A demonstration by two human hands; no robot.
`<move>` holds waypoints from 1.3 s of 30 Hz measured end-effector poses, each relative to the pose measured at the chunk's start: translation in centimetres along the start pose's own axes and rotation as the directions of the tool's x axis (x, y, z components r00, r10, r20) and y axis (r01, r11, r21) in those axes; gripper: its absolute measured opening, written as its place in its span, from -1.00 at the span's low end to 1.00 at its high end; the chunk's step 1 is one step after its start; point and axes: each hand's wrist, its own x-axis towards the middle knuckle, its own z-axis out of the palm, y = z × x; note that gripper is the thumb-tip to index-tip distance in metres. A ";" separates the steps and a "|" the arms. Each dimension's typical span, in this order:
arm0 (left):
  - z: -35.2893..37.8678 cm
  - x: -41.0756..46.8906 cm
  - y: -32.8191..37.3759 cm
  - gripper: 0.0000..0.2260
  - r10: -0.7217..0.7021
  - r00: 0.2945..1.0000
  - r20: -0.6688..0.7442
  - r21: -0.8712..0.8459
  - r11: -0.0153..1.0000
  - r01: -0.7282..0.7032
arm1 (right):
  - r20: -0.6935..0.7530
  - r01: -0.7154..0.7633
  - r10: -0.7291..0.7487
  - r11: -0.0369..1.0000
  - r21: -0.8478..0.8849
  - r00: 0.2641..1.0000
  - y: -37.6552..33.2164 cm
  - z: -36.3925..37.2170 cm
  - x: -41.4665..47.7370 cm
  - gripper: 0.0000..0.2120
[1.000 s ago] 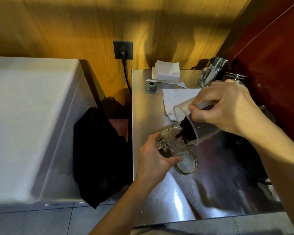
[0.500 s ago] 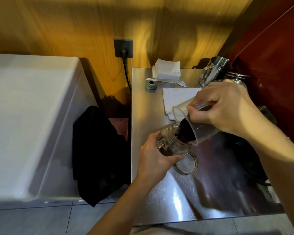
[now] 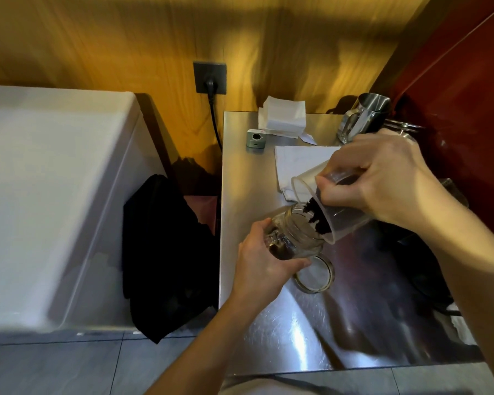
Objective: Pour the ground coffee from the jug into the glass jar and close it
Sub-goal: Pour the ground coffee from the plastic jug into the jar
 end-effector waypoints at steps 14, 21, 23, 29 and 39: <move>0.2 0.0 0.5 -0.28 0.010 1.000 -0.015 0.002 1.000 -0.010 | -0.015 0.070 -0.071 0.995 -0.076 0.997 0.1 0.2 0.2 -0.79; 0.4 0.0 0.4 -0.31 -0.001 1.000 -0.026 0.007 1.000 0.001 | 0.005 0.138 -0.138 0.983 -0.119 0.990 0.2 0.7 0.4 -0.73; 0.5 -0.1 0.4 -0.30 0.004 1.000 -0.031 0.013 1.000 -0.003 | 0.006 0.130 -0.130 0.986 -0.108 0.992 0.2 0.6 0.5 -0.75; 0.7 -0.1 0.5 -0.31 -0.002 0.999 -0.034 0.018 1.000 0.003 | 0.003 0.167 -0.168 0.978 -0.123 0.986 0.1 0.5 0.6 -0.70; 0.8 -0.2 0.6 -0.27 -0.024 0.998 -0.051 0.028 0.999 0.026 | 0.012 0.216 -0.217 0.965 -0.145 0.976 -0.2 0.7 0.8 -0.67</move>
